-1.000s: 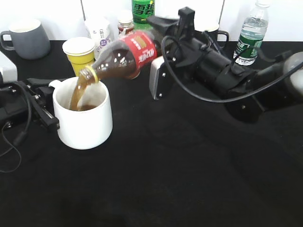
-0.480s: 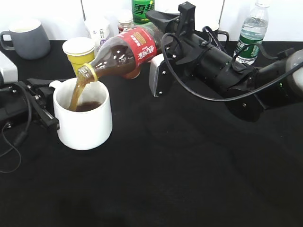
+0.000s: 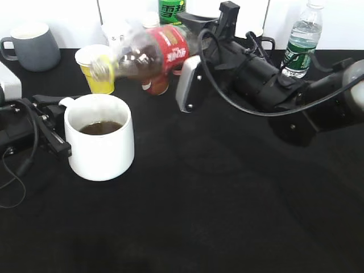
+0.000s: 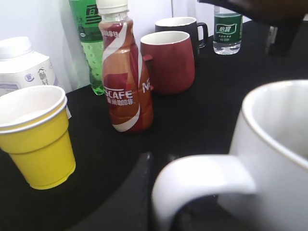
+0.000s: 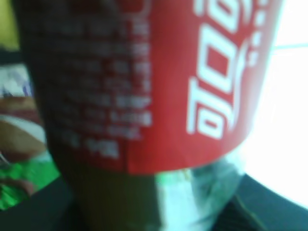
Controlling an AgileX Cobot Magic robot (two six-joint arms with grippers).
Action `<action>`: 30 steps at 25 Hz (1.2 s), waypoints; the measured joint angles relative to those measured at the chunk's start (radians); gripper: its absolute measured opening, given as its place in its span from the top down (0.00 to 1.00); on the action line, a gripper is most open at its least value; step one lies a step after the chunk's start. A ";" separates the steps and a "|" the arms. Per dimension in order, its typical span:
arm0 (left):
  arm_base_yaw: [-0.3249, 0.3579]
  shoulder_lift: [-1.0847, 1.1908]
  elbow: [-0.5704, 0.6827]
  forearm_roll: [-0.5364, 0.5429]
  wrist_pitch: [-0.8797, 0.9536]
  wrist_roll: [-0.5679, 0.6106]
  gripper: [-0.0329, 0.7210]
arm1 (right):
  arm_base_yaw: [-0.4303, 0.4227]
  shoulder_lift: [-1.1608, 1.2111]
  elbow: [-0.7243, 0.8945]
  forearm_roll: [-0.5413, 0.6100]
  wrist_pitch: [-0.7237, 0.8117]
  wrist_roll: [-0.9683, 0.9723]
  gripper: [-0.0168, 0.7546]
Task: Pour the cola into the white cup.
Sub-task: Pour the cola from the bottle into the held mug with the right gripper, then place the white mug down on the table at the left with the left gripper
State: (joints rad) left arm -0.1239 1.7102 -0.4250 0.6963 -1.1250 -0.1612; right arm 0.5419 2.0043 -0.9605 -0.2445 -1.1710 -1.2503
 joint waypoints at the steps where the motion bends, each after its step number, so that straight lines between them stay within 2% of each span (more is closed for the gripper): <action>1: 0.000 0.001 0.000 0.000 -0.004 0.000 0.89 | 0.022 0.000 0.008 0.016 0.000 0.021 0.46; 3: 0.000 0.001 0.000 0.001 -0.010 0.000 0.89 | 0.059 0.000 0.012 0.068 0.010 0.096 0.46; 6: 0.000 0.001 0.000 0.001 -0.013 0.000 0.89 | 0.065 0.000 0.013 0.089 0.010 0.216 0.46; 9: 0.000 0.001 0.000 -0.009 -0.013 0.000 0.89 | 0.065 0.000 0.013 0.168 0.015 0.540 0.46; 11: 0.000 0.001 0.000 -0.081 -0.013 0.000 0.89 | 0.065 0.000 0.013 0.270 0.079 0.834 0.46; 13: 0.000 0.001 0.000 -0.175 -0.013 0.000 0.89 | 0.065 0.000 0.013 0.287 0.179 1.070 0.46; 15: 0.000 0.001 0.000 -0.290 -0.013 0.000 0.89 | 0.065 0.000 0.013 0.287 0.232 1.207 0.46; 17: 0.025 0.001 0.000 -0.381 -0.013 0.003 0.89 | 0.065 0.000 0.013 0.288 0.234 1.230 0.46; 21: 0.125 0.002 0.000 -0.495 -0.013 0.077 0.89 | 0.065 0.000 0.013 0.288 0.232 1.234 0.46; 23: 0.147 0.006 0.000 -0.619 -0.013 0.161 0.89 | 0.065 0.000 0.013 0.288 0.209 1.235 0.46; 25: 0.147 0.029 -0.004 -0.738 -0.016 0.181 0.89 | 0.065 0.000 0.013 0.289 0.182 1.236 0.46; 27: 0.149 0.106 -0.059 -0.775 -0.016 0.185 0.89 | 0.065 0.000 0.013 0.290 0.179 1.236 0.46; 30: 0.150 0.220 -0.185 -0.776 -0.013 0.186 0.89 | 0.065 0.000 0.013 0.290 0.179 1.237 0.46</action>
State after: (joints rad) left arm 0.0263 1.9305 -0.6098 -0.0797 -1.1378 0.0250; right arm 0.6065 2.0043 -0.9473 0.0451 -0.9918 -0.0132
